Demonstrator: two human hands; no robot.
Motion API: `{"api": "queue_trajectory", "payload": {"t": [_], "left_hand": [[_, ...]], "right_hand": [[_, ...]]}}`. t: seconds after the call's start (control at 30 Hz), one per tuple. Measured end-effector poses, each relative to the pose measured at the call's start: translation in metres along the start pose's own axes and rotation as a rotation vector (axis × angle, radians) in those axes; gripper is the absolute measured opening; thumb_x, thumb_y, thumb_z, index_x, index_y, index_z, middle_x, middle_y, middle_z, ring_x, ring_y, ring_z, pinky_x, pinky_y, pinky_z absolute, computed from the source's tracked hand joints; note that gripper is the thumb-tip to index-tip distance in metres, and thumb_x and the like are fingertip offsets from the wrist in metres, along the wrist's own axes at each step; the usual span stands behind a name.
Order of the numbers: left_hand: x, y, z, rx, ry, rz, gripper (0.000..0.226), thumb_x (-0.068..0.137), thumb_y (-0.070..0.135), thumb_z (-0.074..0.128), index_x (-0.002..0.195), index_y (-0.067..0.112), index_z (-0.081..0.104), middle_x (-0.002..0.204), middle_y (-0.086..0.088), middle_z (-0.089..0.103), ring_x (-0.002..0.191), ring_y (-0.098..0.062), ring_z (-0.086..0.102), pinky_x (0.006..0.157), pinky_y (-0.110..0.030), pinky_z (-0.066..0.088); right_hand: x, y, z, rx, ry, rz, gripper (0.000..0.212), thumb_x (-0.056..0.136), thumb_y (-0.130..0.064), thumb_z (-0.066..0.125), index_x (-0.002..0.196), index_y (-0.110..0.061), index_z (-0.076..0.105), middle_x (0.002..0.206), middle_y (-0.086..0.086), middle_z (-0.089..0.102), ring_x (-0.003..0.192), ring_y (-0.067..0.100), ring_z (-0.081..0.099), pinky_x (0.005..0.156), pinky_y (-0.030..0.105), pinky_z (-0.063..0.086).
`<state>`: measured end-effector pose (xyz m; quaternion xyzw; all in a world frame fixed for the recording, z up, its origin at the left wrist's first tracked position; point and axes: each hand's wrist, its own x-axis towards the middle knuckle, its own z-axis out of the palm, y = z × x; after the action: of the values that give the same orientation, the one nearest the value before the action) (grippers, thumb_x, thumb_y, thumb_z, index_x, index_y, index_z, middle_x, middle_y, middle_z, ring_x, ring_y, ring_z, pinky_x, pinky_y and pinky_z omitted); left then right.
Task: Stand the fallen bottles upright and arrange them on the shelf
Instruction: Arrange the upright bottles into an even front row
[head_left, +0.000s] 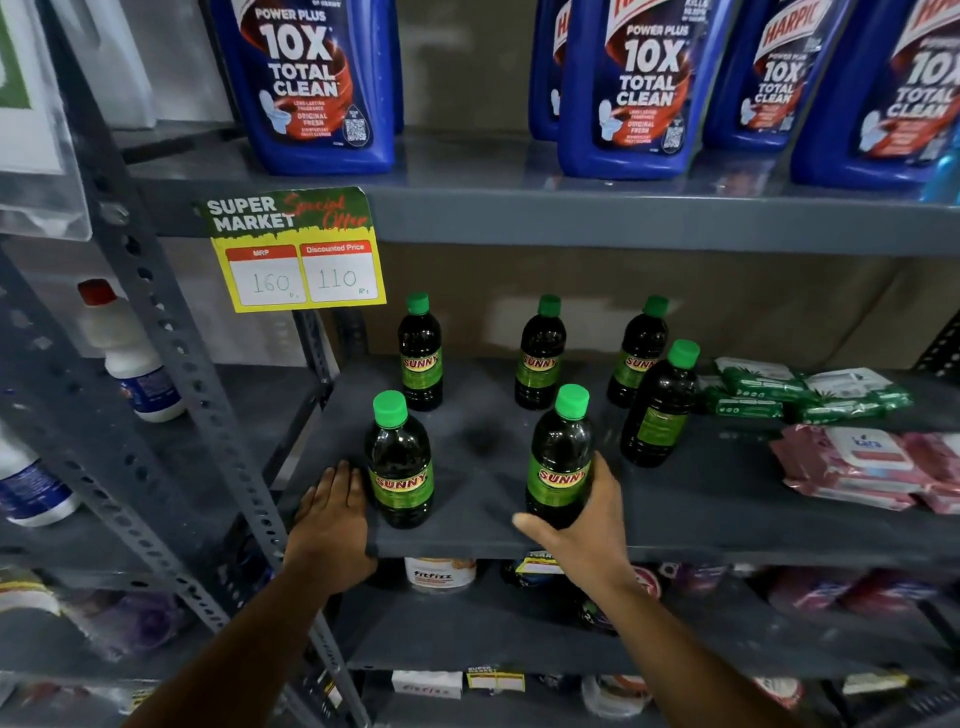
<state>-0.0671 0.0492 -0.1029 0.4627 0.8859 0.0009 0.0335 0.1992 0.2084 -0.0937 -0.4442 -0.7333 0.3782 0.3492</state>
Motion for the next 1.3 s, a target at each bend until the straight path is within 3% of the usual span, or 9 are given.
{"api": "queue_trajectory", "payload": {"t": [0.1, 0.2, 0.43, 0.57, 0.83, 0.97, 1.03, 1.17, 1.3], "left_hand": [[0.000, -0.001, 0.001, -0.004, 0.009, 0.010, 0.119, 0.074, 0.047, 0.070, 0.151, 0.007, -0.011, 0.163, -0.013, -0.008, 0.150, -0.028, -0.008, 0.123, -0.044, 0.000], [0.000, -0.001, 0.000, -0.002, 0.003, 0.012, 0.120, 0.073, 0.047, 0.071, 0.151, 0.007, -0.012, 0.163, -0.013, -0.009, 0.150, -0.029, -0.008, 0.121, -0.043, -0.001], [0.000, -0.001, 0.001, -0.012, 0.004, 0.017, 0.122, 0.073, 0.048, 0.072, 0.151, 0.008, -0.012, 0.163, -0.013, -0.009, 0.150, -0.029, -0.009, 0.121, -0.044, -0.001], [0.000, -0.001, 0.003, -0.011, 0.006, 0.018, 0.122, 0.073, 0.050, 0.072, 0.151, 0.008, -0.013, 0.163, -0.013, -0.011, 0.149, -0.029, -0.010, 0.122, -0.044, -0.001], [0.003, -0.003, 0.007, -0.031, 0.027, 0.014, 0.120, 0.073, 0.048, 0.070, 0.152, 0.009, -0.012, 0.163, -0.012, -0.009, 0.149, -0.029, -0.009, 0.121, -0.044, -0.001], [0.003, -0.004, 0.009, -0.037, 0.041, 0.012, 0.120, 0.072, 0.048, 0.070, 0.152, 0.010, -0.011, 0.163, -0.012, -0.008, 0.150, -0.028, -0.008, 0.120, -0.043, -0.002], [0.003, -0.003, 0.009, -0.038, 0.041, 0.012, 0.118, 0.072, 0.047, 0.069, 0.152, 0.010, -0.010, 0.163, -0.012, -0.007, 0.150, -0.028, -0.008, 0.119, -0.043, -0.002], [0.004, -0.003, 0.009, -0.028, 0.054, 0.011, 0.120, 0.070, 0.046, 0.071, 0.152, 0.010, -0.008, 0.163, -0.012, -0.004, 0.150, -0.028, -0.006, 0.120, -0.043, 0.000], [0.003, -0.002, 0.007, -0.014, 0.060, 0.012, 0.118, 0.070, 0.046, 0.070, 0.152, 0.008, -0.005, 0.163, -0.013, -0.002, 0.150, -0.028, -0.005, 0.121, -0.043, 0.003]], "right_hand": [[0.002, 0.009, -0.017, 0.075, 0.316, -0.040, 0.106, 0.066, -0.059, 0.075, 0.144, -0.001, 0.035, 0.136, 0.016, 0.042, 0.123, 0.023, 0.043, 0.103, 0.041, 0.041], [0.041, 0.013, -0.044, -0.045, 0.569, 0.090, 0.095, 0.063, -0.045, 0.087, 0.134, 0.003, 0.045, 0.130, 0.028, 0.048, 0.124, 0.040, 0.042, 0.101, 0.050, 0.038], [0.107, 0.017, -0.068, -0.165, 0.488, 0.264, 0.115, 0.056, -0.041, 0.095, 0.144, -0.003, 0.032, 0.142, 0.030, 0.040, 0.129, 0.050, 0.041, 0.103, 0.058, 0.040], [0.115, 0.024, -0.067, -0.104, 0.462, 0.194, 0.097, 0.063, -0.021, 0.089, 0.142, 0.001, 0.035, 0.137, 0.029, 0.048, 0.128, 0.048, 0.045, 0.101, 0.053, 0.042], [0.114, 0.032, -0.068, -0.019, 0.415, 0.150, 0.083, 0.063, -0.014, 0.084, 0.134, 0.001, 0.044, 0.124, 0.024, 0.058, 0.116, 0.042, 0.056, 0.097, 0.051, 0.049], [0.113, 0.037, -0.070, -0.039, 0.424, 0.143, 0.084, 0.061, -0.030, 0.090, 0.129, -0.002, 0.051, 0.120, 0.020, 0.064, 0.113, 0.038, 0.061, 0.091, 0.044, 0.052], [0.112, 0.037, -0.071, 0.036, 0.405, 0.170, 0.082, 0.064, -0.018, 0.085, 0.135, -0.007, 0.044, 0.119, 0.015, 0.064, 0.108, 0.036, 0.063, 0.084, 0.036, 0.047], [0.115, 0.040, -0.072, -0.022, 0.459, 0.154, 0.087, 0.058, -0.028, 0.090, 0.131, -0.006, 0.047, 0.117, 0.015, 0.064, 0.108, 0.034, 0.063, 0.089, 0.041, 0.051], [0.119, 0.047, -0.074, 0.040, 0.314, 0.177, 0.092, 0.062, -0.019, 0.082, 0.141, -0.011, 0.036, 0.117, 0.010, 0.061, 0.086, 0.006, 0.067, 0.060, 0.008, 0.050]]}}
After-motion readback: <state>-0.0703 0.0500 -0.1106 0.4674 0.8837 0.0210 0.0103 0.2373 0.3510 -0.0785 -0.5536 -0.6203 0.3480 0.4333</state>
